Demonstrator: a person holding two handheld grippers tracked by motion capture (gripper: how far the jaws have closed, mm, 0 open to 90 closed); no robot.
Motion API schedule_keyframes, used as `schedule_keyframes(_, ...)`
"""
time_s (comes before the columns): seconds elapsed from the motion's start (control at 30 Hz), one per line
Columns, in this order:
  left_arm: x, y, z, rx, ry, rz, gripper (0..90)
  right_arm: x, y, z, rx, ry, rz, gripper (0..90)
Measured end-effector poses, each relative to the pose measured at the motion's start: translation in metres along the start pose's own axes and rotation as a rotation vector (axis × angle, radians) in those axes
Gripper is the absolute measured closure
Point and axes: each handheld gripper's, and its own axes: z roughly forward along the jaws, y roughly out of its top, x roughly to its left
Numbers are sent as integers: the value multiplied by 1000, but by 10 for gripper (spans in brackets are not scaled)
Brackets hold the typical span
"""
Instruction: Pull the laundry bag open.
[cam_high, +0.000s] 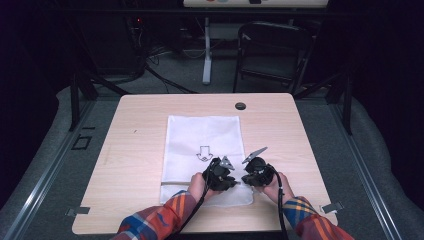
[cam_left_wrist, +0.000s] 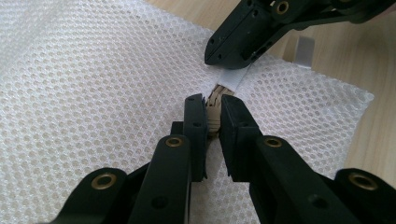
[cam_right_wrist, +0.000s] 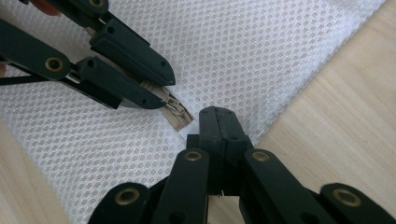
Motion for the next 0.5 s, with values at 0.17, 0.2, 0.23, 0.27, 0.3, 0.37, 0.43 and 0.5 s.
schedule_keyframes(0.17,0,-1,0,-8,3,-4,807,7,3,-6,-35,1,-25,900)
schedule_keyframes(0.2,0,-1,1,-10,3,-4,807,8,3,-5,-40,8,-20,900)
schedule_keyframes(0.23,0,-1,0,-9,4,-3,807,7,4,-4,-13,8,-26,900)
schedule_keyframes(0.27,-1,-1,0,-7,5,0,807,8,3,-1,0,1,-26,900)
schedule_keyframes(0.3,-1,-1,0,-6,9,1,807,7,2,0,3,0,-26,900)
schedule_keyframes(0.37,-2,-1,0,-4,12,7,809,7,1,1,-5,1,-12,900)
schedule_keyframes(0.43,-2,-1,0,-3,16,14,810,7,1,0,5,-8,-13,900)
schedule_keyframes(0.5,-3,0,-1,2,31,17,811,7,0,0,-3,-5,-10,900)
